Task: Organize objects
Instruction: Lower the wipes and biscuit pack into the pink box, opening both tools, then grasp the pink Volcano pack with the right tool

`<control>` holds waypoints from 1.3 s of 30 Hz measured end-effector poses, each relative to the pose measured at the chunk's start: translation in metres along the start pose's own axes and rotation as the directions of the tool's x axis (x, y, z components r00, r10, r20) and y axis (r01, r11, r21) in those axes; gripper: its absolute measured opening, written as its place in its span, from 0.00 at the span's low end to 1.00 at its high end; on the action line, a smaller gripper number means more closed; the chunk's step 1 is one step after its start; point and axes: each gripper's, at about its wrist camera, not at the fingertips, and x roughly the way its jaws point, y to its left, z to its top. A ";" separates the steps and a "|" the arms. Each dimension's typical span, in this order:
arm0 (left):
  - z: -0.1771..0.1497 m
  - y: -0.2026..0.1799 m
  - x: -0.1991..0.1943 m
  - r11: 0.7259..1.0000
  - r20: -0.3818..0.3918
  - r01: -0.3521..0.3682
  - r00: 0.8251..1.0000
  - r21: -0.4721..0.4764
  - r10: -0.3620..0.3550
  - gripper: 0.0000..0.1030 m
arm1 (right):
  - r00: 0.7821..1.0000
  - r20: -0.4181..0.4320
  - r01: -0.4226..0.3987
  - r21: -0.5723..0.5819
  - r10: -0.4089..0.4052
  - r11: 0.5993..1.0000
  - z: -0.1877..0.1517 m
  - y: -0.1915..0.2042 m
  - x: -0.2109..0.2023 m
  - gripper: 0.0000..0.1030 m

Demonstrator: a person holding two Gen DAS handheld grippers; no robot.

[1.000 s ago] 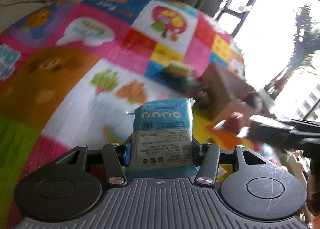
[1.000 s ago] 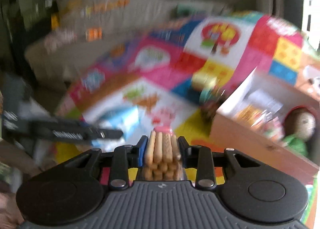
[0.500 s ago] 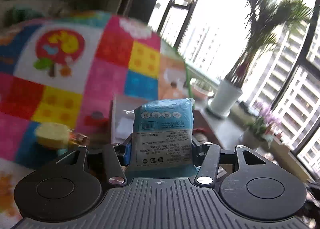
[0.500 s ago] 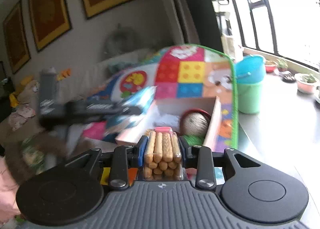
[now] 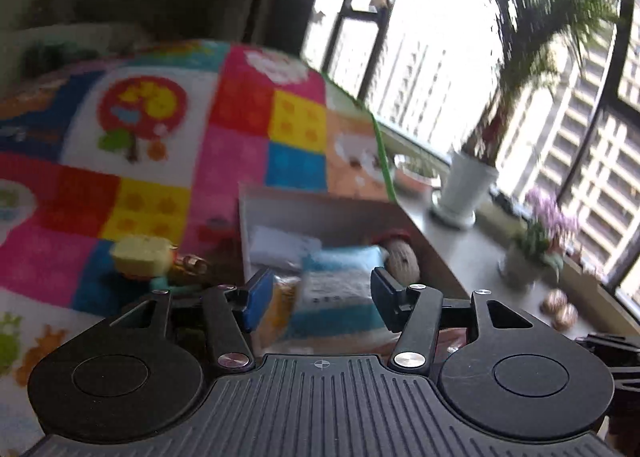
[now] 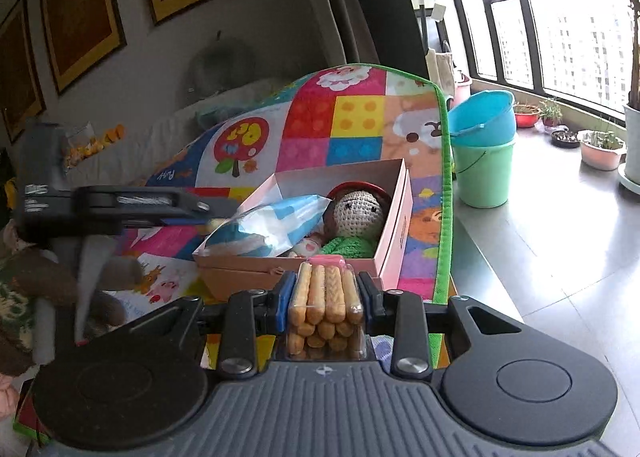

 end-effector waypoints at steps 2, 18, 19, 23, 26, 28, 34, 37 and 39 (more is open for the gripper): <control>-0.005 0.011 -0.015 0.999 0.012 0.016 1.000 -0.039 -0.015 0.57 | 1.000 0.000 -0.002 0.002 0.002 1.000 0.002 -0.001 0.001 0.31; -0.061 0.072 -0.064 0.976 0.021 0.080 0.997 -0.204 -0.077 0.56 | 0.996 0.007 -0.088 -0.066 0.089 0.994 0.124 0.047 0.058 0.07; -0.062 0.075 -0.066 0.974 0.025 0.083 0.997 -0.210 -0.080 0.56 | 0.997 -0.008 -0.082 -0.087 0.081 0.993 0.125 0.051 0.060 0.07; -0.069 0.084 -0.065 0.962 -0.020 0.080 0.996 -0.260 -0.088 0.56 | 0.996 -0.079 -0.047 -0.244 0.028 0.969 0.100 0.062 0.046 0.49; -0.074 0.081 -0.063 0.960 -0.057 0.105 0.991 -0.261 -0.124 0.56 | 0.984 -0.170 -0.016 -0.352 -0.047 0.936 0.064 0.061 0.030 0.59; -0.077 0.075 -0.062 0.964 -0.073 0.125 0.987 -0.236 -0.146 0.56 | 0.965 -0.248 -0.023 -0.406 -0.087 0.913 0.040 0.059 0.024 0.60; -0.083 0.063 -0.060 0.964 -0.088 0.152 0.981 -0.218 -0.174 0.56 | 0.903 -0.379 0.001 -0.473 -0.204 0.881 -0.010 0.049 0.041 0.60; -0.083 0.062 -0.067 0.967 -0.082 0.154 0.981 -0.203 -0.173 0.56 | 0.886 -0.426 -0.007 -0.406 -0.183 0.914 -0.011 0.036 0.051 0.42; -0.084 0.065 -0.069 0.968 -0.081 0.144 0.983 -0.207 -0.164 0.56 | 0.890 -0.423 -0.011 -0.392 -0.170 0.920 -0.012 0.036 0.047 0.42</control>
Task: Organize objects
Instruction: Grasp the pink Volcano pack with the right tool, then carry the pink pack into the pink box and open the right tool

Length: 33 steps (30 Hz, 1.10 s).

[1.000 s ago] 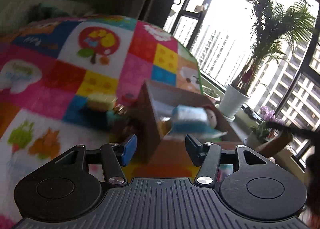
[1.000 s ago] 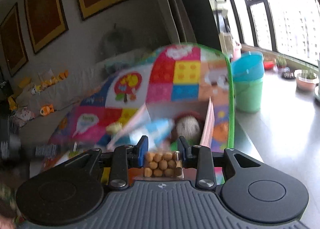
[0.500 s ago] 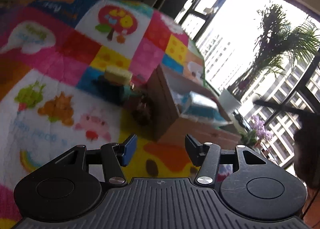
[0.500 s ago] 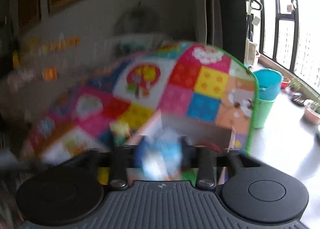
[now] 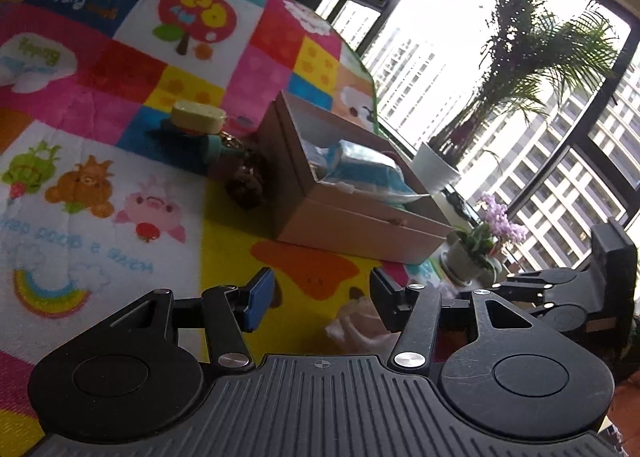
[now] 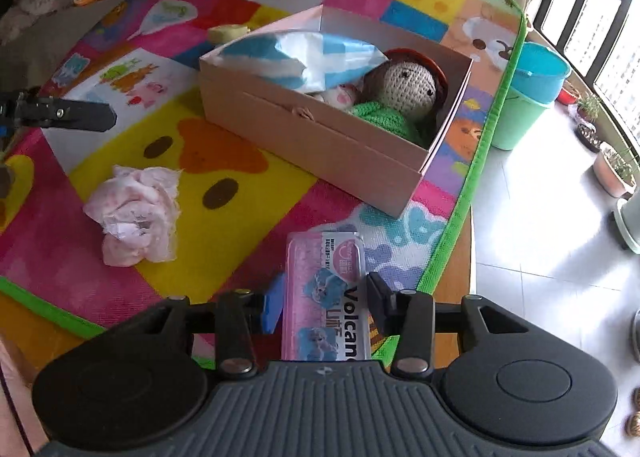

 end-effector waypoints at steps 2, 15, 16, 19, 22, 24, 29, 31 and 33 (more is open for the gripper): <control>-0.001 0.006 0.000 1.000 -0.003 -0.016 1.000 -0.022 0.016 0.56 | 0.999 0.033 -0.015 0.033 0.014 0.999 -0.001 -0.001 -0.010 0.42; -0.001 0.018 0.002 0.996 -0.009 -0.030 1.000 -0.084 0.029 0.54 | 0.837 0.483 0.346 -0.099 -0.259 0.933 0.144 -0.010 -0.041 0.44; -0.001 0.019 0.001 0.996 -0.006 -0.034 0.999 -0.085 0.033 0.54 | 0.844 0.469 0.343 -0.100 -0.260 0.934 0.157 -0.014 -0.034 0.51; -0.001 0.025 -0.004 0.996 0.002 -0.044 0.999 -0.079 0.044 0.54 | 0.888 0.401 0.240 0.008 -0.223 0.971 0.185 -0.031 -0.021 0.58; -0.002 0.036 -0.003 0.993 -0.006 -0.063 0.998 -0.098 0.063 0.54 | 0.903 0.394 0.147 0.090 -0.171 0.985 0.182 -0.046 -0.026 0.66; -0.003 0.043 0.000 0.990 -0.013 -0.070 0.998 -0.119 0.069 0.54 | 0.907 0.384 0.144 0.103 -0.173 0.984 0.173 -0.049 -0.026 0.67; -0.005 0.038 0.007 0.992 -0.021 -0.040 0.999 -0.122 0.038 0.54 | 0.925 0.334 0.150 0.121 -0.183 0.981 0.146 -0.050 -0.023 0.67; -0.006 0.032 0.008 0.994 -0.029 -0.035 0.999 -0.099 0.032 0.54 | 0.928 0.334 0.123 0.145 -0.166 0.982 0.133 -0.047 -0.025 0.67; -0.005 0.028 0.007 0.996 -0.028 -0.045 0.999 -0.080 0.043 0.54 | 0.932 0.342 0.074 0.156 -0.124 0.985 0.114 -0.040 -0.030 0.70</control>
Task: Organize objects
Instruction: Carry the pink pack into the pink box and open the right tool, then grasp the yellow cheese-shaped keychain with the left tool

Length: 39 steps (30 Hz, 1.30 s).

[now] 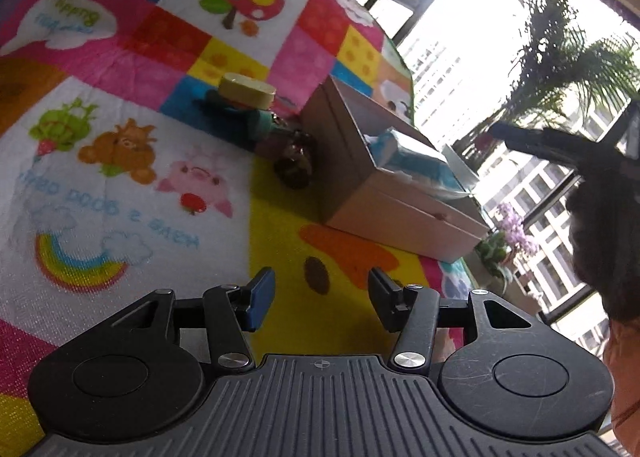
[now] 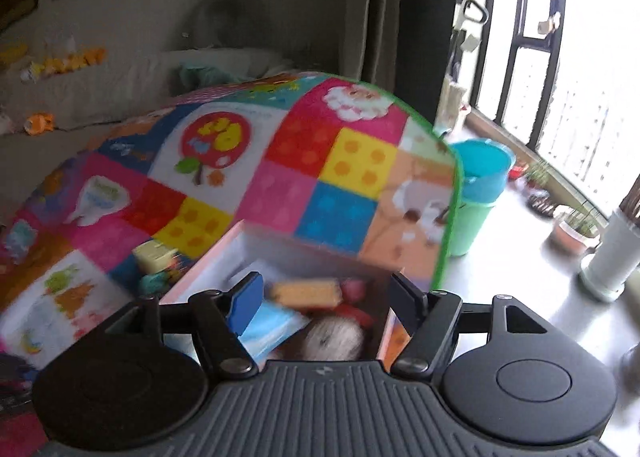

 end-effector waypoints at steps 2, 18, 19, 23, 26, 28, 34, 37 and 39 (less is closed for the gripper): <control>0.002 -0.002 -0.002 1.000 0.011 -0.015 1.000 0.007 0.015 0.54 | 0.998 0.008 -0.055 -0.004 0.055 0.998 -0.020 0.010 -0.013 0.75; 0.160 0.005 0.106 0.972 0.173 -0.229 0.961 0.051 0.217 0.49 | 0.968 0.116 -0.238 0.147 0.222 0.960 -0.139 0.075 -0.008 0.83; 0.167 0.009 0.121 0.967 0.141 -0.247 0.961 0.057 0.237 0.49 | 0.967 0.123 -0.244 0.170 0.225 0.955 -0.141 0.073 -0.006 0.84; 0.173 0.021 0.167 0.961 -0.023 -0.271 0.962 0.057 0.273 0.44 | 0.973 0.113 -0.221 0.215 0.201 0.951 -0.151 0.069 0.002 0.88; 0.167 0.013 0.168 0.944 -0.038 -0.297 0.952 0.147 0.305 0.42 | 0.968 0.129 -0.242 0.230 0.217 0.943 -0.151 0.066 0.002 0.93; 0.160 0.005 0.160 0.934 -0.082 -0.281 0.949 0.219 0.304 0.42 | 0.966 0.124 -0.249 0.225 0.226 0.942 -0.151 0.066 0.003 0.93; 0.109 -0.005 0.116 0.878 -0.153 -0.279 0.920 0.390 0.360 0.42 | 0.965 0.134 -0.250 0.224 0.224 0.942 -0.151 0.066 0.002 0.95; 0.083 -0.007 0.082 0.901 -0.190 -0.230 0.930 0.367 0.314 0.42 | 0.966 0.139 -0.245 0.222 0.218 0.944 -0.151 0.067 0.001 0.96; 0.067 -0.007 0.057 0.931 -0.199 -0.179 0.947 0.319 0.251 0.42 | 0.967 0.142 -0.239 0.223 0.211 0.945 -0.151 0.067 0.001 0.97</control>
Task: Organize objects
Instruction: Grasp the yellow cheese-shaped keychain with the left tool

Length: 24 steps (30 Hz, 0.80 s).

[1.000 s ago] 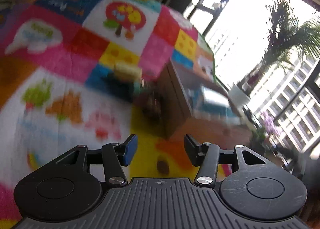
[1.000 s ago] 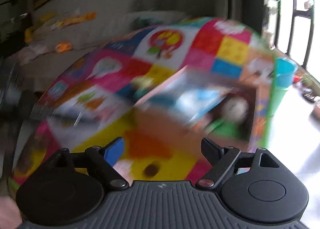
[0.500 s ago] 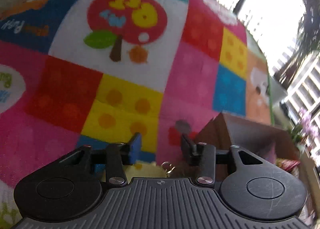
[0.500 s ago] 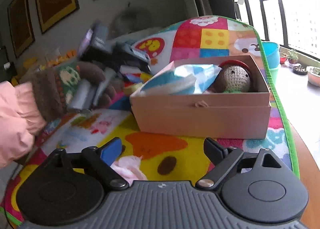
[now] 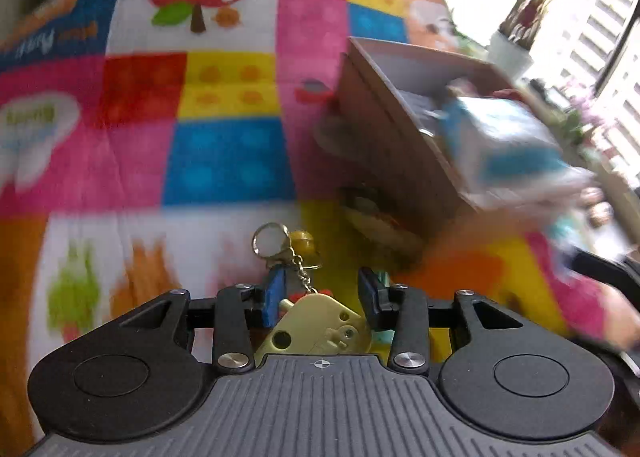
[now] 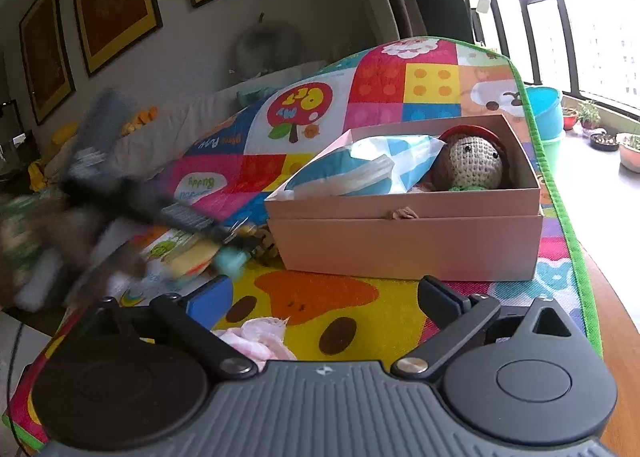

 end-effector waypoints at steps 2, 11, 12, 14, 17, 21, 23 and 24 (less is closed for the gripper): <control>-0.020 0.000 -0.030 0.999 0.088 0.021 0.996 -0.047 -0.017 0.42 | 1.000 0.003 0.009 0.004 -0.009 1.000 0.000 0.000 0.000 0.98; -0.077 -0.016 -0.093 0.993 0.224 -0.053 0.974 0.101 0.029 0.42 | 1.000 -0.011 0.027 0.011 -0.027 1.000 -0.001 -0.001 0.000 1.00; -0.078 -0.019 -0.093 0.989 0.224 -0.071 0.974 0.128 0.041 0.42 | 0.999 -0.012 0.030 0.011 -0.030 0.999 -0.001 -0.001 0.001 1.00; -0.077 -0.022 -0.089 0.982 0.232 -0.101 0.971 0.163 0.061 0.42 | 0.999 -0.016 0.034 0.011 -0.034 0.999 -0.001 0.000 0.001 1.00; -0.071 -0.021 -0.078 0.981 0.231 -0.099 0.971 0.170 0.058 0.42 | 0.999 -0.023 0.038 0.012 -0.037 0.999 -0.001 0.000 0.002 1.00; -0.060 -0.018 -0.055 0.974 0.189 -0.087 0.981 0.210 0.047 0.51 | 0.999 -0.032 0.035 0.014 -0.034 0.999 -0.001 0.000 0.003 1.00; -0.053 -0.015 -0.043 0.974 0.157 -0.079 0.986 0.214 0.046 0.54 | 0.999 -0.037 0.034 0.014 -0.033 0.999 -0.002 0.000 0.003 1.00; -0.050 -0.013 -0.039 0.979 0.147 -0.056 0.989 0.197 0.027 0.54 | 0.999 -0.037 0.034 0.015 -0.034 0.999 -0.002 0.000 0.003 1.00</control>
